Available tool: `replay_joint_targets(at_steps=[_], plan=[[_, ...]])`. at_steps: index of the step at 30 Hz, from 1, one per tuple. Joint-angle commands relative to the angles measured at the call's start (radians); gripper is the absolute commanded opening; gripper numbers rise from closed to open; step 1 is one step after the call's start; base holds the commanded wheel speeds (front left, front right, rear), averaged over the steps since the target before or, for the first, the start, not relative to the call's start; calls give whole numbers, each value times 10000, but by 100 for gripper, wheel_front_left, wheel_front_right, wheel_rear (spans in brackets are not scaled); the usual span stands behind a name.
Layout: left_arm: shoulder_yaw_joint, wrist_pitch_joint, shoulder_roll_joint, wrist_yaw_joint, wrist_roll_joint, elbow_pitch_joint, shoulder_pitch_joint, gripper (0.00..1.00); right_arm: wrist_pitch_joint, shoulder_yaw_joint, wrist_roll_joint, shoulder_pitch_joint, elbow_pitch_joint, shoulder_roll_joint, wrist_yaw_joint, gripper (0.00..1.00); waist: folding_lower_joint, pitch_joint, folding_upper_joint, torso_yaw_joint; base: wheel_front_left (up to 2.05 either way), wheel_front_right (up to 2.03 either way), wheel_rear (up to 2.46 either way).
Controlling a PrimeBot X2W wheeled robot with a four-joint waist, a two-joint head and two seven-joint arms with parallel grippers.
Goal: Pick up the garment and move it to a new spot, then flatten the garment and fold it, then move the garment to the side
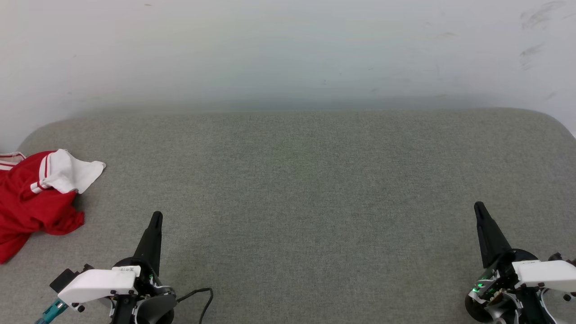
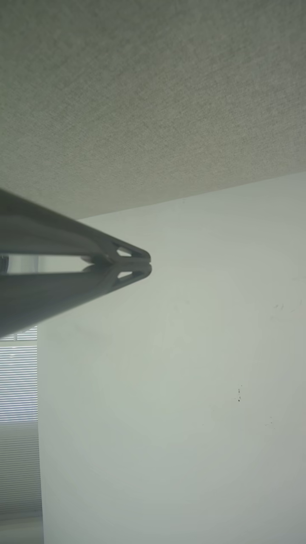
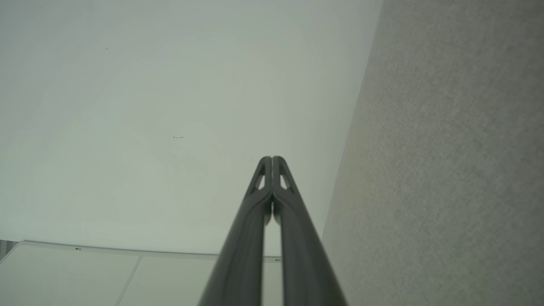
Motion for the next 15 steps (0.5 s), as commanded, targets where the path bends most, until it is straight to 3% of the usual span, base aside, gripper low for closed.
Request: replay_joint_targets(at_steps=[1,15], plan=[[17,1,-8,-22,30,-3,-79,0,-10,8,-63,-125,5,38,-5,0,0,0,0,0,0,0,0],[22,1,-8,-22,30,-3,-79,0,-10,8,-63,-125,5,38,-5,0,0,0,0,0,0,0,0]])
